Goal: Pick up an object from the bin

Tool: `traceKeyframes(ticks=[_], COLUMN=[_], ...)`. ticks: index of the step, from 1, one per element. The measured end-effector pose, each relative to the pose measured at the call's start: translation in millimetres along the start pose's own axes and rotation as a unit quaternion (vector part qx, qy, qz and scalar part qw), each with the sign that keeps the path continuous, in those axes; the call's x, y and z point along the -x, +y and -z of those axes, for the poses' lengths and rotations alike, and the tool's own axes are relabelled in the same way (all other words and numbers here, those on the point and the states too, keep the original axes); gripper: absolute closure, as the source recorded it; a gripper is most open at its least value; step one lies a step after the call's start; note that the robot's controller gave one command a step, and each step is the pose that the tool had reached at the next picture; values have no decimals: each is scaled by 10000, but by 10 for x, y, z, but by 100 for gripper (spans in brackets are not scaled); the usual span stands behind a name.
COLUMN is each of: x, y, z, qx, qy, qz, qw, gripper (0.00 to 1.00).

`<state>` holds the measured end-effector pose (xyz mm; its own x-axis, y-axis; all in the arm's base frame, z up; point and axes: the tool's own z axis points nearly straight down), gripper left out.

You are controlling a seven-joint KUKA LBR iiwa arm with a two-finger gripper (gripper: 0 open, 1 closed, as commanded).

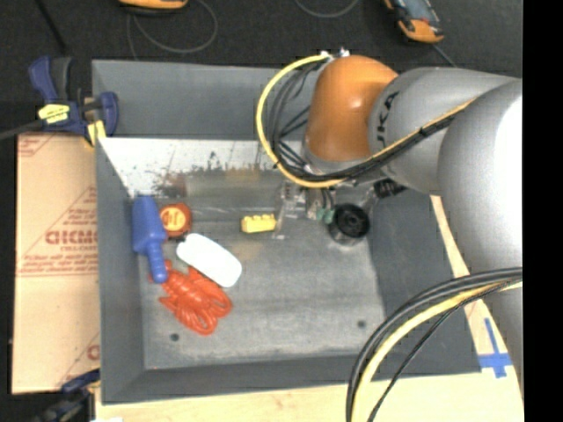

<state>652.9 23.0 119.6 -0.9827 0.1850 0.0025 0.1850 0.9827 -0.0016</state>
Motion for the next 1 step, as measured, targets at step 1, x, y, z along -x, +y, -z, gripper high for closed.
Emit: traceKeyframes(ticks=[1], x=[13], y=[1], z=[197], qx=[5], qy=[-15], qz=[0], qw=[10000], gripper=[100])
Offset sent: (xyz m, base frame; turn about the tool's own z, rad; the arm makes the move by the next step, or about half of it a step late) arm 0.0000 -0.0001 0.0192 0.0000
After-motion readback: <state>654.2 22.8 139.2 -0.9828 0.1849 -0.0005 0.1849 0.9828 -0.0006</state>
